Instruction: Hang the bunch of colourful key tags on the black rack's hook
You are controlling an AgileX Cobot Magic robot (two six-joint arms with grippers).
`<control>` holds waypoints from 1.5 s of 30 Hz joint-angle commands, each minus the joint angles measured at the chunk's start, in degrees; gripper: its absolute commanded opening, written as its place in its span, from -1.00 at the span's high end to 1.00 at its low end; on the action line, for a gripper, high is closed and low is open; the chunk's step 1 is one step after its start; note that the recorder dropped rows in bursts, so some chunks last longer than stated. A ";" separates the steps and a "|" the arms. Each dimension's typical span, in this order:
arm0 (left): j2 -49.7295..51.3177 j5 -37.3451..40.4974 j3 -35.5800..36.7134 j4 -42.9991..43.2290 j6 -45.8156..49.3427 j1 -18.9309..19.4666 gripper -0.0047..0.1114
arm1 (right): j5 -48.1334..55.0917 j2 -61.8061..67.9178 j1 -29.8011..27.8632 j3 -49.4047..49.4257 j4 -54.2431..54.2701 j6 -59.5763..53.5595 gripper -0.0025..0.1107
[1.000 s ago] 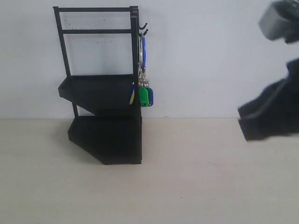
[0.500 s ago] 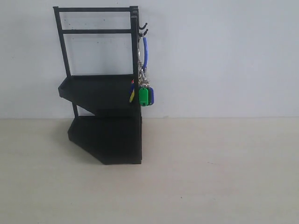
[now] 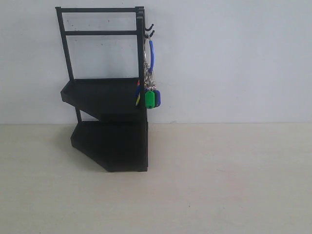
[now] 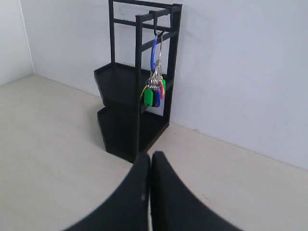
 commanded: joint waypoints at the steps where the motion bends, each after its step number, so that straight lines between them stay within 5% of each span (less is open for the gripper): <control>1: 0.20 -0.43 -0.14 -0.40 0.02 0.19 0.84 | -0.73 -0.87 -0.76 0.25 0.00 0.20 0.96; 16: 0.20 -0.43 -0.14 -0.40 0.02 0.19 0.84 | -1.94 -12.86 -21.81 6.66 -1.36 2.66 0.96; 32: 0.20 -0.43 -0.14 -0.40 0.02 0.19 0.84 | -31.45 -17.42 -22.14 42.08 -1.13 4.99 0.96; 35: 0.20 -0.43 -0.14 -0.40 0.02 0.19 0.84 | -27.01 -19.02 -22.32 42.54 -0.85 4.84 0.96; 40: 0.20 -0.43 -0.14 -0.40 0.02 0.19 0.84 | -18.19 -22.02 -30.81 42.54 -0.38 6.48 0.96; 45: 0.20 -0.43 -0.14 -0.40 0.02 0.19 0.84 | -15.20 -22.02 -31.47 42.54 -0.38 6.33 0.96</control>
